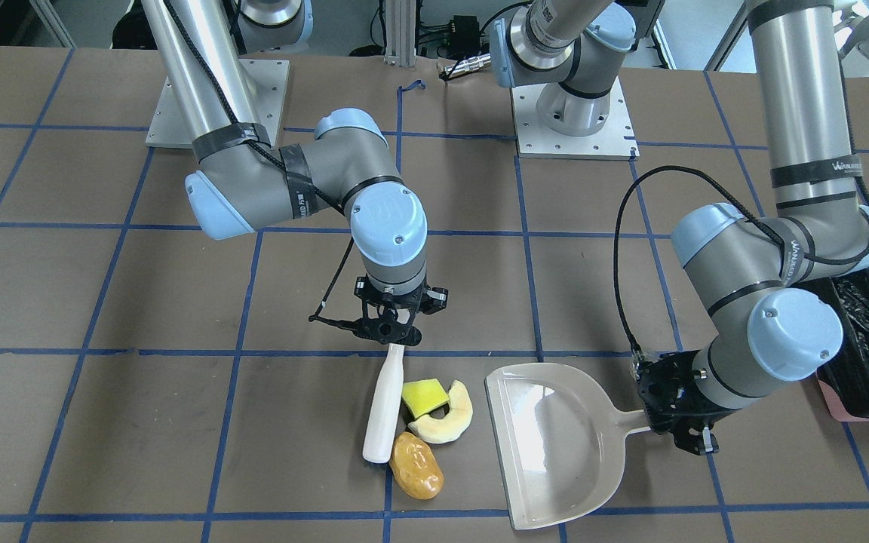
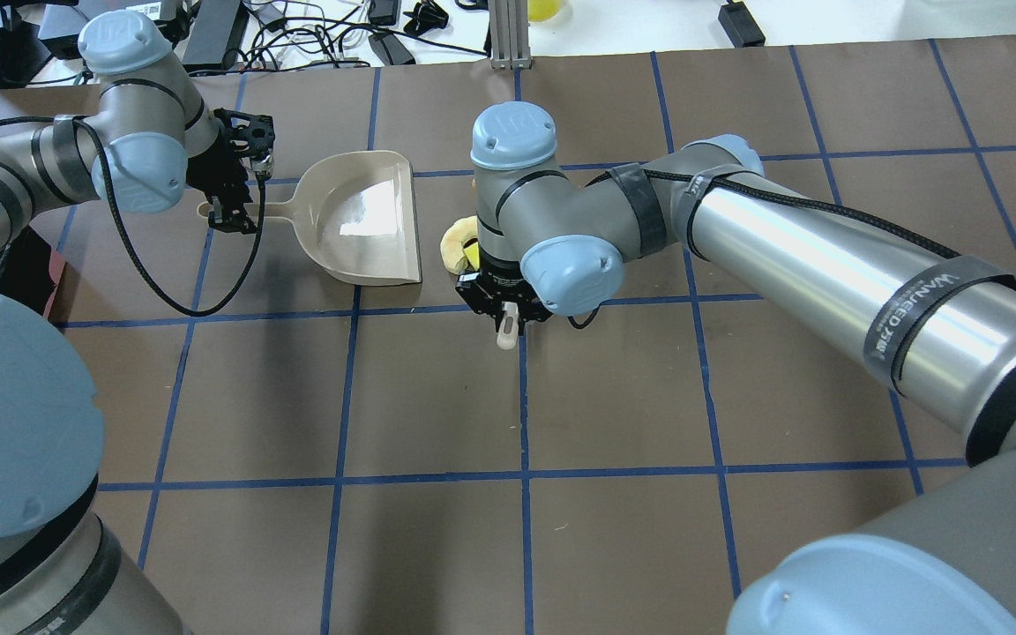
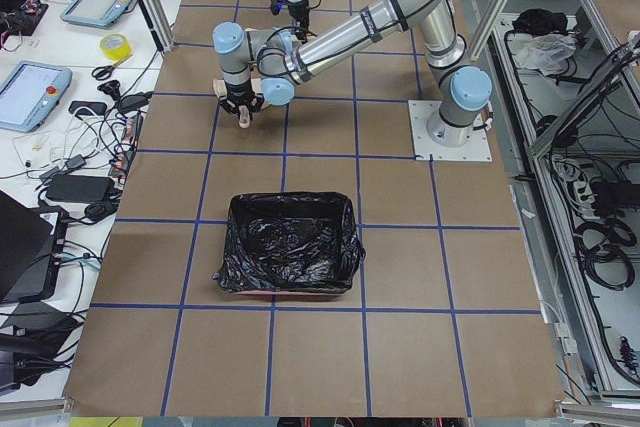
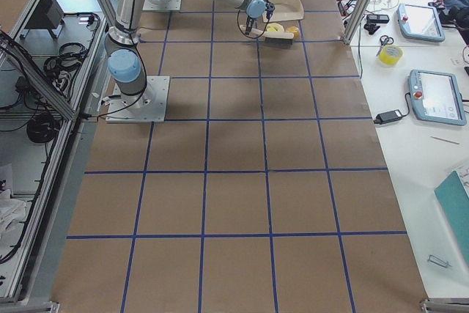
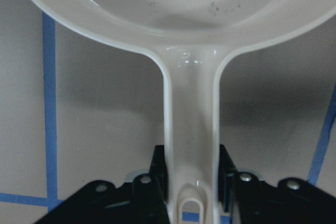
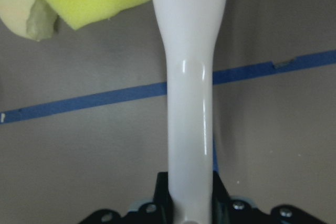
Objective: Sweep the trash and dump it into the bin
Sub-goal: 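Sweep the sponge and peel into the dustpan with the right-held brush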
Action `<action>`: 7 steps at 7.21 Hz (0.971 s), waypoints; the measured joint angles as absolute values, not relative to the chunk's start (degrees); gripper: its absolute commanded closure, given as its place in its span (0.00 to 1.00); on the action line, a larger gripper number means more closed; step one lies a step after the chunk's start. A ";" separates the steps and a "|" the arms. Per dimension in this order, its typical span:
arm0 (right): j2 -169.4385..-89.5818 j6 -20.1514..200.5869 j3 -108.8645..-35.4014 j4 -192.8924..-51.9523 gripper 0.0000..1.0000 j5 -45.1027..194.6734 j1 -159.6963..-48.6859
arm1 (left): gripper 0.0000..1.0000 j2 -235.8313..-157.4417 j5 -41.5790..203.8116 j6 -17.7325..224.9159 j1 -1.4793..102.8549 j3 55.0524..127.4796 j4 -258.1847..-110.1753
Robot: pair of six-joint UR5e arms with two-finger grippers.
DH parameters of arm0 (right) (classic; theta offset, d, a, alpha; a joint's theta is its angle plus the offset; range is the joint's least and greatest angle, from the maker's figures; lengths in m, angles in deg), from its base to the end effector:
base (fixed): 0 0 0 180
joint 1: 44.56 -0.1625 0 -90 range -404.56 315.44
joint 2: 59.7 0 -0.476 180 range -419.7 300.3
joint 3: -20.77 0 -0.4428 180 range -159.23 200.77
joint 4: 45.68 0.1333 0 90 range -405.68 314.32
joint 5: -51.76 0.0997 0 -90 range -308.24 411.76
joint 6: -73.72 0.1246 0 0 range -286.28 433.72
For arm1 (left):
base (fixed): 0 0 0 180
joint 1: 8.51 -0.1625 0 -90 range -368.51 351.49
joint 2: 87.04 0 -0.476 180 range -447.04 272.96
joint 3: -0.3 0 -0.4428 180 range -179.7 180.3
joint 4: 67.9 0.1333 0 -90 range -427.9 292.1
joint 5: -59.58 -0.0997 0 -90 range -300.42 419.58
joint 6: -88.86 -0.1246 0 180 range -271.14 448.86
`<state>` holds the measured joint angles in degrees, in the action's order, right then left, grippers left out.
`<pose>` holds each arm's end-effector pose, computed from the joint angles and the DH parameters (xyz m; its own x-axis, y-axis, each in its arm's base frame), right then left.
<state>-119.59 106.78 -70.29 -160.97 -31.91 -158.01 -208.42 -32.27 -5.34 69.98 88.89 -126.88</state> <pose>0.4151 -0.5875 0.2117 -0.9839 0.1750 -0.0360 0.1681 0.9749 0.1457 0.0197 -0.7445 0.2250 -0.1273 0.9917 -0.0159 0.9912 0.1277 0.0335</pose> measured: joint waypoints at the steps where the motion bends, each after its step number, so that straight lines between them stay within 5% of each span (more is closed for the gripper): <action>1: -117.95 107.56 -67.95 -160.95 1.00 -31.80 -159.26 | 0.91 -208.42 -32.26 -5.28 69.98 88.89 -126.88; 7: -110.79 115.35 -57.70 -161.15 1.00 -31.68 -168.25 | 0.91 -208.42 -32.24 -5.16 70.26 88.89 -126.87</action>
<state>-110.79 115.35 -57.70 -161.15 -31.68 -168.25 -208.42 -32.24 -5.16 70.26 88.89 -126.87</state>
